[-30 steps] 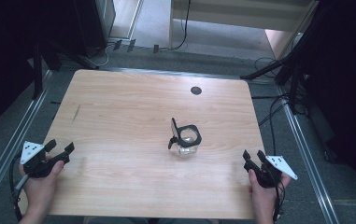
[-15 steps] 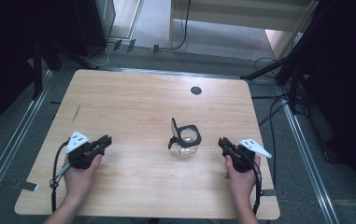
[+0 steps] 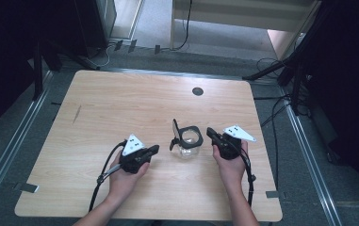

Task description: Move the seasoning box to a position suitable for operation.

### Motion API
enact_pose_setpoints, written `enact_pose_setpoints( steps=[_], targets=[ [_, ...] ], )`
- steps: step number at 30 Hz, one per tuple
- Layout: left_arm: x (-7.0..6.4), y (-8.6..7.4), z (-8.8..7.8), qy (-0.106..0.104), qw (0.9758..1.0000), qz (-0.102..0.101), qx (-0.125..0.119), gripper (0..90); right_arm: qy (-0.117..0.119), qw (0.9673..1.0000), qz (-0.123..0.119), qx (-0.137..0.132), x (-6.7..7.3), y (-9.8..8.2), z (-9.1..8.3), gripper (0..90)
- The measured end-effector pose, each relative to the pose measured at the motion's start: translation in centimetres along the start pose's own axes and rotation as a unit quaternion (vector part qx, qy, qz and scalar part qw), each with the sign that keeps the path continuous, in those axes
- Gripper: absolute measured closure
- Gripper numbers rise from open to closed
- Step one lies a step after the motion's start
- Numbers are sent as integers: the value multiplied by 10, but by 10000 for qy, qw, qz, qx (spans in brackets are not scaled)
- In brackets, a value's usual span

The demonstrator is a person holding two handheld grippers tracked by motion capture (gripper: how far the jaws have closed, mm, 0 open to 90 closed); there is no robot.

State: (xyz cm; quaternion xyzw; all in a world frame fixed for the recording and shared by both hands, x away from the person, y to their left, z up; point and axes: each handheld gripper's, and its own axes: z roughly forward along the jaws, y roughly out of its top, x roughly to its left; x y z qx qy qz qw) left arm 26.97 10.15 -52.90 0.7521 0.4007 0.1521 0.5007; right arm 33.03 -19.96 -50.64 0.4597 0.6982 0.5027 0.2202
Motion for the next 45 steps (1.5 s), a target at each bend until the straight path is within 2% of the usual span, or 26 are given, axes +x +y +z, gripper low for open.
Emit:
enact_pose_setpoints(
  steps=[2, 4, 5, 6, 7, 12, 13, 14, 15, 18, 22, 25, 28, 34, 38, 39, 43, 45],
  targets=[
    [-8, 0, 7, -144, 9999, 86, 17, 900, 25, 10000, 36, 47, -1, 4, 6, 900],
    [-14, 0, 12, -114, 9996, 243, 61, 900, 43, 9999, 69, 79, -2, 7, 13, 900],
    [-14, 0, 12, -114, 9996, 243, 61, 900, 43, 9999, 69, 79, -2, 7, 13, 900],
    [-19, 1, 18, -109, 9993, 336, 73, 900, 93, 9998, 177, 90, -5, 9, 20, 900],
    [-19, 1, 20, -127, 9993, 341, 98, 900, 153, 9995, 239, 114, -6, 10, 24, 900],
    [-19, 6, 32, -164, 9995, 224, 124, 900, 451, 9986, 173, 205, -4, 14, 38, 900],
    [-19, 6, 32, -164, 9995, 224, 124, 898, 451, 9986, 173, 205, -4, 14, 38, 900],
    [-17, 8, 34, -140, 9997, 181, 130, 900, 695, 9972, 121, 233, -3, 14, 42, 900],
    [-16, 8, 34, -113, 9998, 143, 107, 895, 676, 9973, 39, 273, -2, 13, 42, 900],
    [-9, 10, 33, -69, 9999, 90, 47, 889, 818, 9961, 48, 318, -3, 12, 40, 900],
    [-2, 12, 31, 134, 9998, 140, 11, 880, 870, 9957, -31, 310, -1, 9, 34, 900],
    [3, 12, 31, 179, 9998, 40, -6, 881, 863, 9957, -49, 333, 2, 7, 30, 900],
    [12, 14, 33, 220, 9997, -96, -3, 883, 901, 9952, -103, 367, 9, 2, 20, 900],
    [22, 16, 30, 465, 9988, -82, -107, 884, 1000, 9943, -141, 338, 21, -7, 8, 900],
    [21, 14, 19, 500, 9985, -85, -215, 891, 1140, 9928, -156, 339, 30, -14, 2, 900],
    [16, 11, 8, 512, 9983, -52, -261, 892, 1149, 9926, -199, 341, 32, -16, 1, 900],
    [10, 6, -4, 454, 9987, -78, -202, 889, 1113, 9930, -182, 347, 39, -20, 0, 900],
    [6, 0, -10, 347, 9992, -155, -145, 886, 1074, 9934, -164, 360, 45, -22, -1, 900]
  ],
)
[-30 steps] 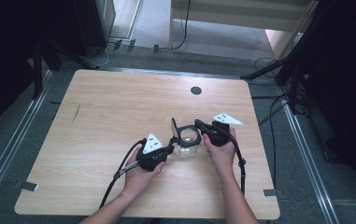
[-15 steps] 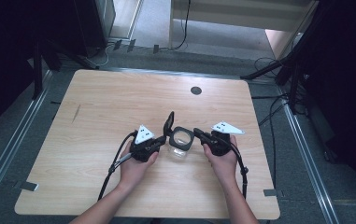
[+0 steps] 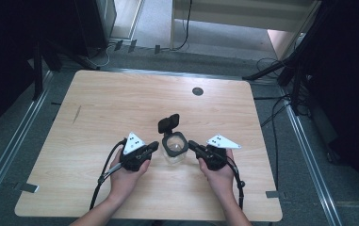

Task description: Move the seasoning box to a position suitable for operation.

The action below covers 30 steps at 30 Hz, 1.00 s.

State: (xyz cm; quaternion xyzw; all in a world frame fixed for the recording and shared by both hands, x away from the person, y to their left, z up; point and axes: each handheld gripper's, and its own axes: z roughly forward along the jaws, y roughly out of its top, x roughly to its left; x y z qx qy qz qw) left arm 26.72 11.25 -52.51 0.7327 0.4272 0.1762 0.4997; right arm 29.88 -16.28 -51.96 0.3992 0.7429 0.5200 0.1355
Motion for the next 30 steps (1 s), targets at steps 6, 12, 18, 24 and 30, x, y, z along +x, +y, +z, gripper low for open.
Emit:
enact_pose_setpoints(
  steps=[6, 12, 18, 24, 30],
  targets=[
    [-4, -7, -1, -137, 9998, 28, 108, 881, -12, 9999, 64, 88, 15, -5, 1, 900],
    [0, -10, -5, -83, 9999, -7, 71, 886, -28, 9999, 8, 156, 29, -5, 1, 900],
    [3, -19, -9, -342, 9994, 56, 33, 882, -211, 9997, 74, 22, 22, 8, 0, 900],
    [0, -29, -15, -902, 9955, 272, -112, 885, -432, 9987, 224, -133, 10, 38, 6, 898],
    [-10, -32, -12, -829, 9943, 665, -85, 885, -586, 9974, 301, -291, 8, 65, 12, 898]
  ],
)
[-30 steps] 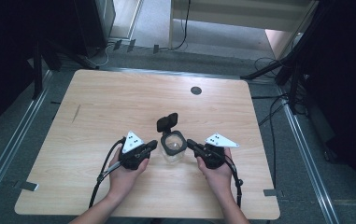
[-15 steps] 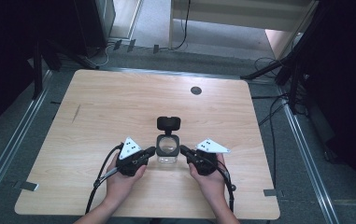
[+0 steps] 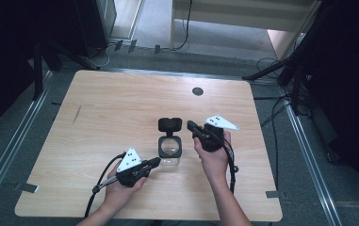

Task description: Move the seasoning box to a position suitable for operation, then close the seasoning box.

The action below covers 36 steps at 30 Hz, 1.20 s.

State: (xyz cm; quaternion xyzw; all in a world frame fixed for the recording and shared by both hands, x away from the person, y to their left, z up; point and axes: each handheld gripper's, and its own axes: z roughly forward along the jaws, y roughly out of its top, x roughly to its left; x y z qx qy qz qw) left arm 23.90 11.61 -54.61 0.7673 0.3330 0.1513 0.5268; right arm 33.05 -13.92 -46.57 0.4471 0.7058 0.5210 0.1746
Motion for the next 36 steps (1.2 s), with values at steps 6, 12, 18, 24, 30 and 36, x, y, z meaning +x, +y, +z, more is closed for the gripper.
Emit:
enact_pose_setpoints(
  steps=[6, 12, 18, 24, 30, 36],
  targets=[
    [-8, 0, 5, 94, 9993, 332, 135, 864, -38, 9999, -27, -128, 6, 25, 9, 898],
    [-9, 0, 8, 115, 9991, 357, 208, 864, 20, 9998, 13, -175, 19, 50, 19, 898],
    [-10, 0, 10, 121, 9989, 397, 204, 856, 136, 9997, -184, -75, 32, 57, 24, 898],
    [-10, 1, 10, 98, 9989, 400, 203, 843, 137, 9994, -304, 69, 34, 52, 24, 898],
    [-10, 1, 12, 131, 9988, 424, 186, 844, 234, 9989, -412, 45, 39, 43, 17, 898],
    [-12, 2, 14, 168, 9983, 501, 244, 846, 339, 9978, -558, 70, 47, 33, 9, 898]
  ],
)
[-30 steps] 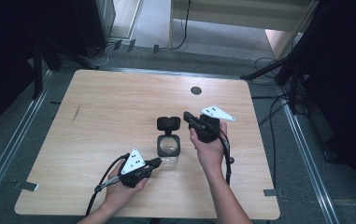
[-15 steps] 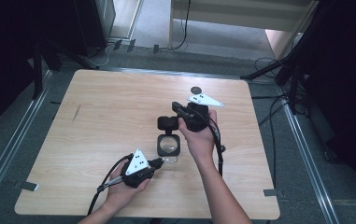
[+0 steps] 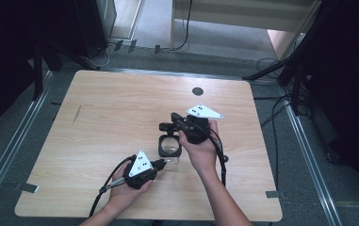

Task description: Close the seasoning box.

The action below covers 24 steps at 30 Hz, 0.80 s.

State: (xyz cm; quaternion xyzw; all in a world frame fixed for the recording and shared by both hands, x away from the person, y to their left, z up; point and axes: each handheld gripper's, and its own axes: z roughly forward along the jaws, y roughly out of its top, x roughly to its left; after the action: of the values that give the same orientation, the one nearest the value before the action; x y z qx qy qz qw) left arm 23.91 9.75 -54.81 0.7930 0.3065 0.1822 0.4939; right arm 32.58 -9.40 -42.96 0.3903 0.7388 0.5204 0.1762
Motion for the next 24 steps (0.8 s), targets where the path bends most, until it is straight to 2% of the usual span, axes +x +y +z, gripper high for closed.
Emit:
enact_pose_setpoints(
  steps=[10, 11, 14, 20, 22, 24],
  targets=[
    [0, 0, 0, 4, 10000, -35, -31, 847, 155, 9998, -87, -32, 11, -31, -20, 898],
    [0, 0, 0, 7, 10000, -11, -20, 846, 170, 9998, -114, 7, 13, -41, -23, 898],
    [1, 0, 0, 11, 10000, -3, -23, 846, 140, 9997, -189, 108, 15, -56, -25, 898],
    [1, 0, 1, 29, 10000, -15, -27, 844, 130, 9994, -155, 272, 10, -74, -24, 898],
    [1, 0, 1, 22, 10000, -17, -35, 839, 112, 9996, -121, 248, 8, -77, -24, 897],
    [1, 0, 0, 18, 10000, -23, -65, 836, 98, 9999, -66, 85, 4, -80, -29, 848]
  ],
)
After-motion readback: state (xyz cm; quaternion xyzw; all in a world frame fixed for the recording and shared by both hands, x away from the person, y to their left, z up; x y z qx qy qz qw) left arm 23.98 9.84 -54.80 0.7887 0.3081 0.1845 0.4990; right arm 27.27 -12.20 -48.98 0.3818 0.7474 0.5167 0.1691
